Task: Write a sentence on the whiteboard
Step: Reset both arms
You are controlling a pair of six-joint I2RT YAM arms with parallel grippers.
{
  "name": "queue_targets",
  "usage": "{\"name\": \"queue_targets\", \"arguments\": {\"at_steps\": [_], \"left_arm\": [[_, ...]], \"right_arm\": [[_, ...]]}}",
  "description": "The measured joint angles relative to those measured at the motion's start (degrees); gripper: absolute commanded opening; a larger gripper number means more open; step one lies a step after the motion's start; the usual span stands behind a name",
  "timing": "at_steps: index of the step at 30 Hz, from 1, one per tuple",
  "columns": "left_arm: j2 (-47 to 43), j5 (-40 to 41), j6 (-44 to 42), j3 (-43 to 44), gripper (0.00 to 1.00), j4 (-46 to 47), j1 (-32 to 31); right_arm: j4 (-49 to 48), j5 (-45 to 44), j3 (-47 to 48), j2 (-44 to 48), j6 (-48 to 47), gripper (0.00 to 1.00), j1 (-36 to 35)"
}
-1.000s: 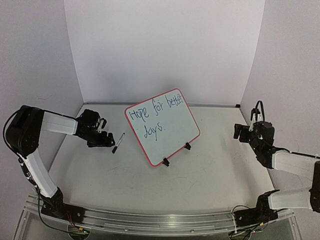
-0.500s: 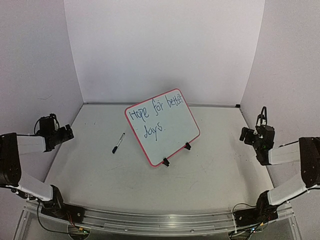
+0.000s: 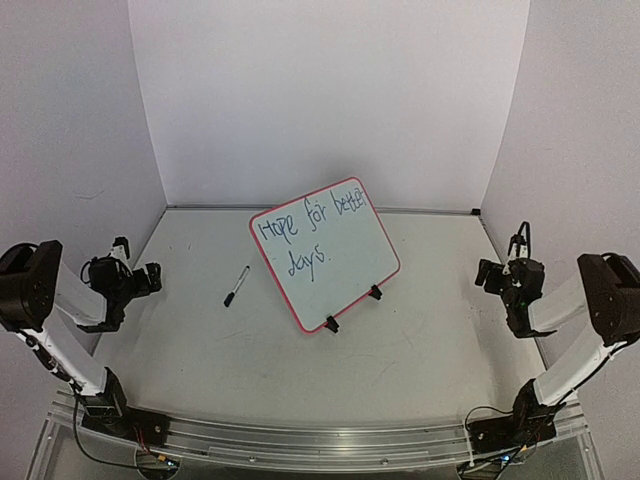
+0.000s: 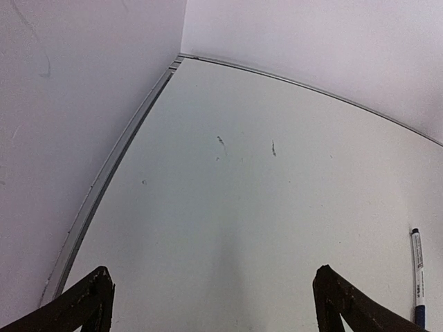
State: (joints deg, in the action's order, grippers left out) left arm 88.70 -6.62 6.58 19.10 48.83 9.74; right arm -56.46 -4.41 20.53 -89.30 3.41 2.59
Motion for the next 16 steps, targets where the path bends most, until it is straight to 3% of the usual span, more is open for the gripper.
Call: {"name": "queue_targets", "arguments": {"at_steps": [8, 16], "left_arm": [[5.33, 5.87, -4.07, 4.04, 0.99, 0.17, -8.93], [5.58, 11.01, -5.35, 4.56, 0.99, 0.14, -9.62]], "right_arm": [[-2.13, 1.28, -0.02, -1.61, -0.47, 0.98, 0.00], [-3.15, 1.93, -0.02, -2.36, -0.63, 0.98, 0.00]]}}
